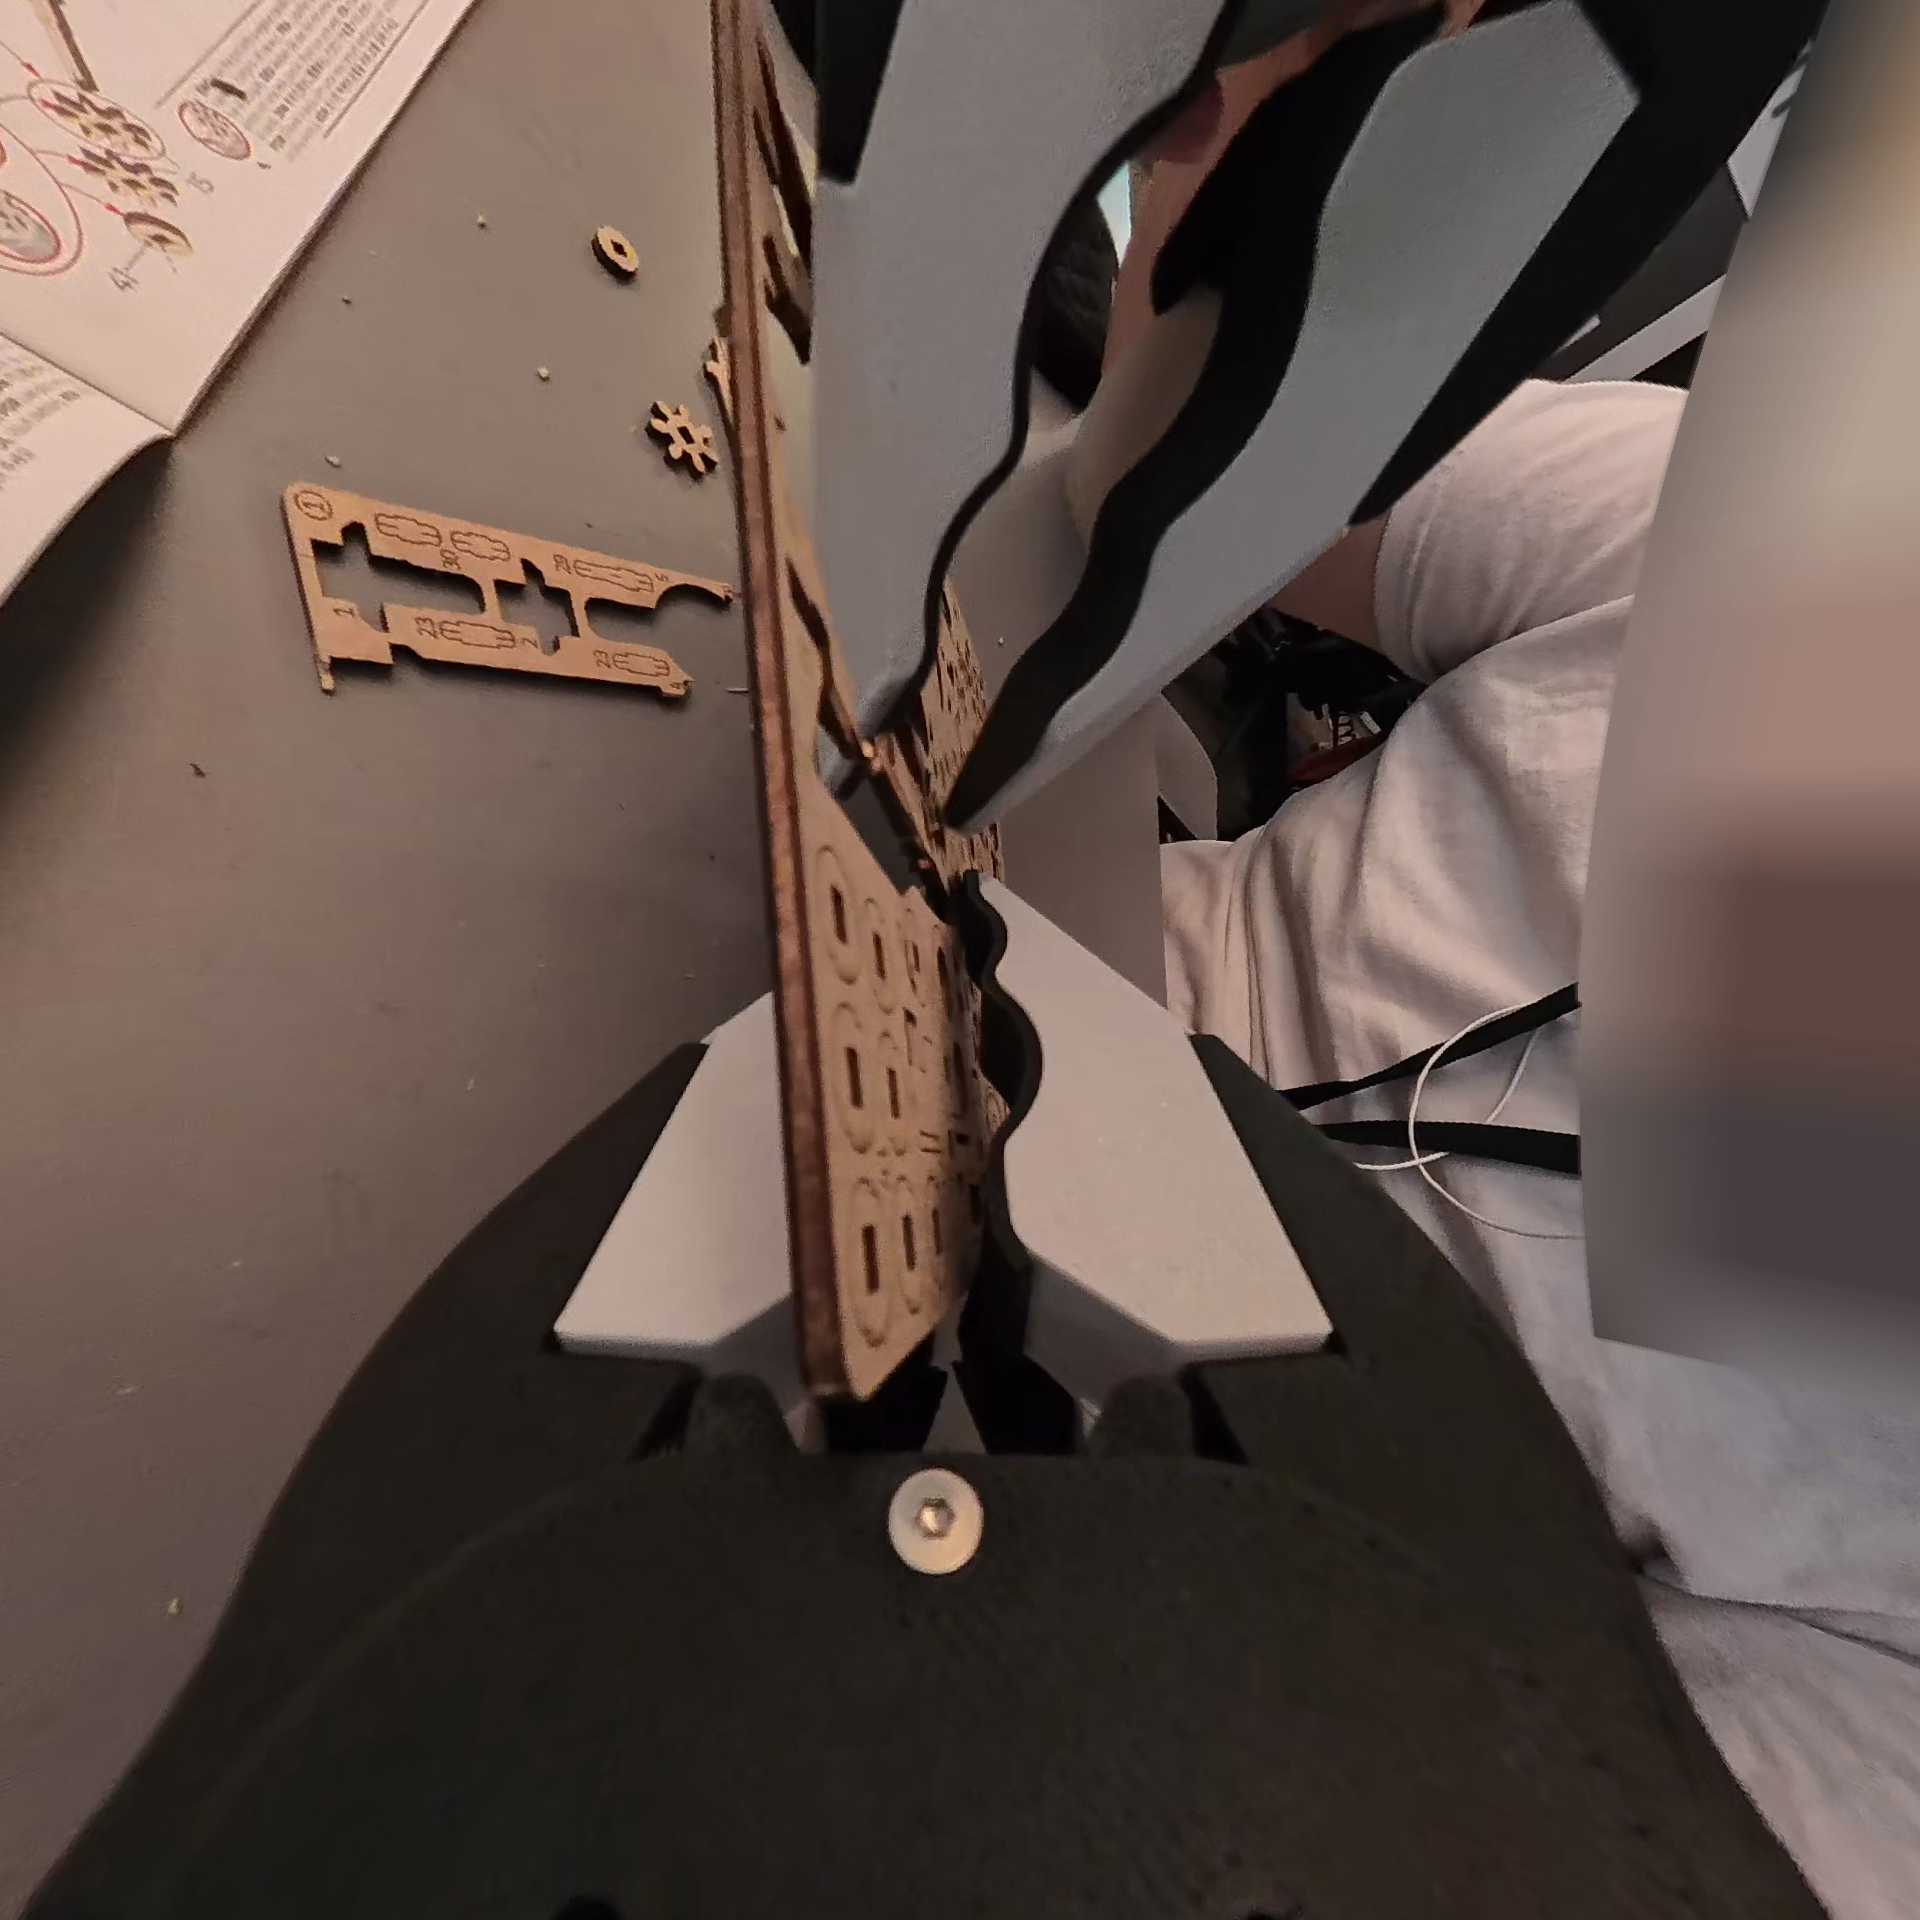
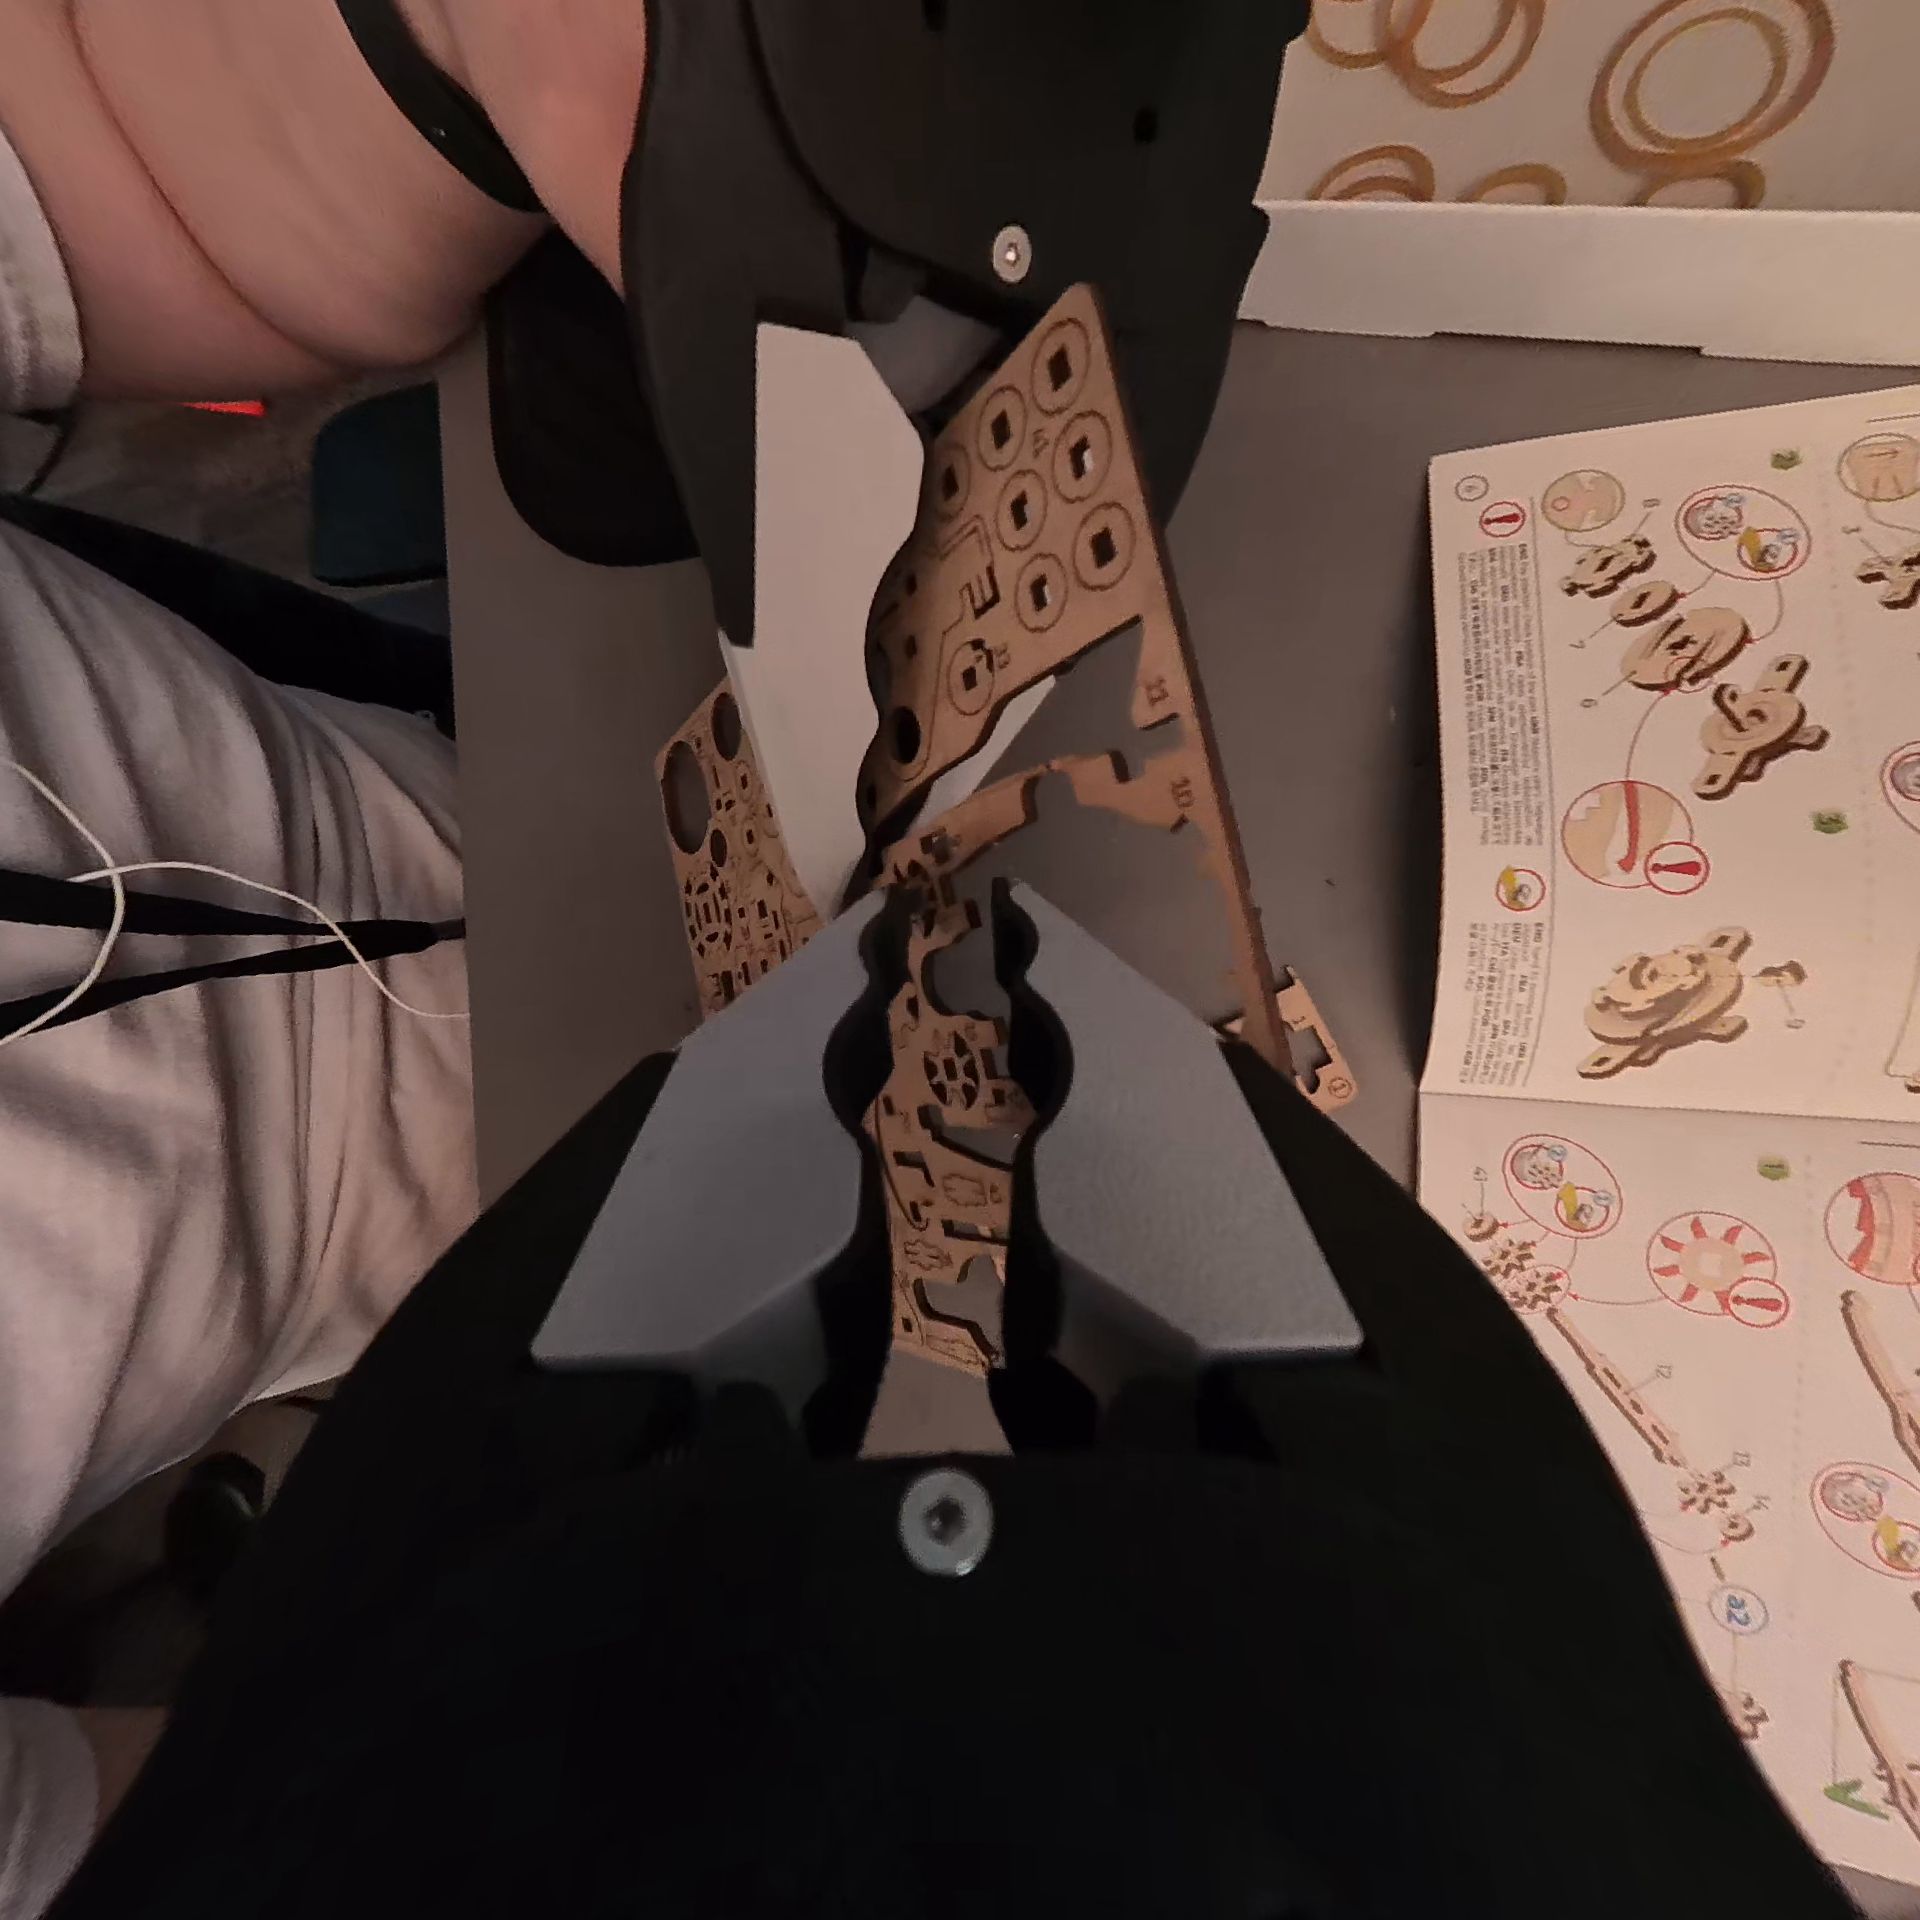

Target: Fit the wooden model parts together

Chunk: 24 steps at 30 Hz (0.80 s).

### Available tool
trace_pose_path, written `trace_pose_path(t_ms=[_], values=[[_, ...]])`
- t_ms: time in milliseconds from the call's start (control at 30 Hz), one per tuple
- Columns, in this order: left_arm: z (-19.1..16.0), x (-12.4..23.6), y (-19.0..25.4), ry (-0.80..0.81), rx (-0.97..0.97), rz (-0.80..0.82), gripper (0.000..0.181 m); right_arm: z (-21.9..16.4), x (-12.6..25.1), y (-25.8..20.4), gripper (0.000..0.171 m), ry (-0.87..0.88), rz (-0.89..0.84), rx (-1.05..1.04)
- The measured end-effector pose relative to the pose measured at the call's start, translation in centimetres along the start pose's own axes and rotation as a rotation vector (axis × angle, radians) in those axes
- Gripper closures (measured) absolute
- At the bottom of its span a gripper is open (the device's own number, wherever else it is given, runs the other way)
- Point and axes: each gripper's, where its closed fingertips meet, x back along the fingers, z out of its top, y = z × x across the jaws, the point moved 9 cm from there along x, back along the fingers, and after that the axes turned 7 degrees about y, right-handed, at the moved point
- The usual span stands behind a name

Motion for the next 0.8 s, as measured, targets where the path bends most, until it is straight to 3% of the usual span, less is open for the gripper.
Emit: trace_pose_path(t_ms=[300,667,800], values=[[-0.4,-0.4,0.2,-0.038,0.032,0.005,0.179,0.2,-1.1,-1.2,0.164,-0.120,-0.140,0.083],[-0.7,0.6,0.1,-0.055,0.030,-0.057,0.181,1.4,4.5,-1.6,0.157,0.161,-0.085,0.142],[-0.8,1.2,0.0,-0.054,0.039,-0.046,0.181,0.1,6.4,-0.4,0.150,0.154,-0.120,0.104]])
